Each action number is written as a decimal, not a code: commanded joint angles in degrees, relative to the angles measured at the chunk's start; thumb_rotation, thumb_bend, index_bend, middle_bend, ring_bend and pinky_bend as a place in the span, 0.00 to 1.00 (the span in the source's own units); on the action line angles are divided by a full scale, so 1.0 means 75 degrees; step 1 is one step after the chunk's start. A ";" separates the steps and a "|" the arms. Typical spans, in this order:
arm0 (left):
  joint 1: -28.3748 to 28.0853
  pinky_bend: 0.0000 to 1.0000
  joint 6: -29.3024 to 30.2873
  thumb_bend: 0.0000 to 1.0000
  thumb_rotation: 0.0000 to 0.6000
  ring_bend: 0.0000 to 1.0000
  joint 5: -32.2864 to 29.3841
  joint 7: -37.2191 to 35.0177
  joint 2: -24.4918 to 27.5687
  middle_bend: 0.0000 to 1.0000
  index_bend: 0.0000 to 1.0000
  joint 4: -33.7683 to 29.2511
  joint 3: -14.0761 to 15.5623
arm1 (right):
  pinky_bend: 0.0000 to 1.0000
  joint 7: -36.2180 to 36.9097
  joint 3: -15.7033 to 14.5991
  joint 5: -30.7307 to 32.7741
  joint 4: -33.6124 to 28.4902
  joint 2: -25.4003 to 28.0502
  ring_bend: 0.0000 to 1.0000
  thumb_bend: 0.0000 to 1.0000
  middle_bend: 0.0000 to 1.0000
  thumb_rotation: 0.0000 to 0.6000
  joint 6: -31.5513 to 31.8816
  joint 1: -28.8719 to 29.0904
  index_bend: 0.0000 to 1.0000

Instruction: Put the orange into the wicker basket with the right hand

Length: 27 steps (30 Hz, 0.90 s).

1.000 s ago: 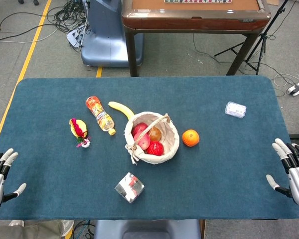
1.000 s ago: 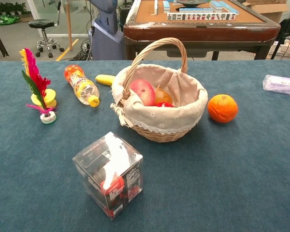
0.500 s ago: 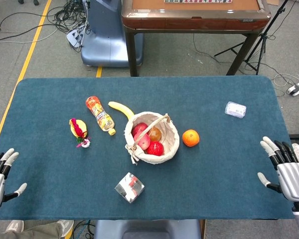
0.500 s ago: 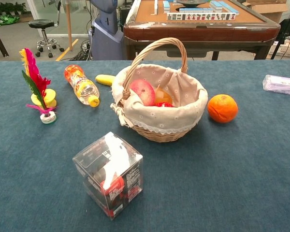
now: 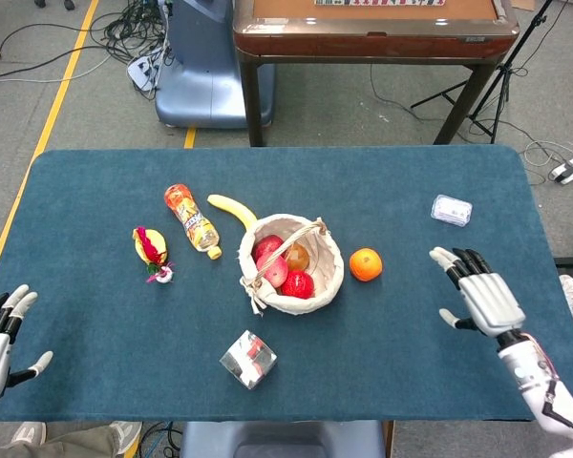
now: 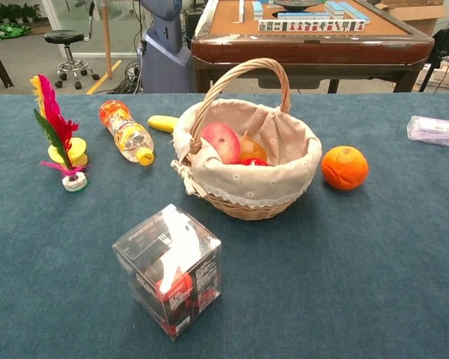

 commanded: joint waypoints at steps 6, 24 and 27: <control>0.0008 0.00 -0.0011 0.22 1.00 0.00 -0.0014 0.0040 0.0010 0.02 0.12 -0.0035 0.0012 | 0.09 -0.0975 0.0499 0.1570 0.0712 -0.1105 0.01 0.23 0.13 1.00 -0.1325 0.1303 0.07; 0.0056 0.00 -0.0055 0.22 1.00 0.00 -0.0169 0.0094 0.0067 0.02 0.12 -0.0051 0.0014 | 0.11 -0.2361 0.0419 0.3390 0.2423 -0.2946 0.02 0.23 0.13 1.00 -0.2097 0.2834 0.10; 0.0069 0.00 -0.0068 0.22 1.00 0.00 -0.0202 0.0091 0.0081 0.02 0.12 -0.0052 0.0018 | 0.12 -0.2498 0.0361 0.3525 0.2595 -0.3132 0.03 0.23 0.13 1.00 -0.2073 0.2950 0.13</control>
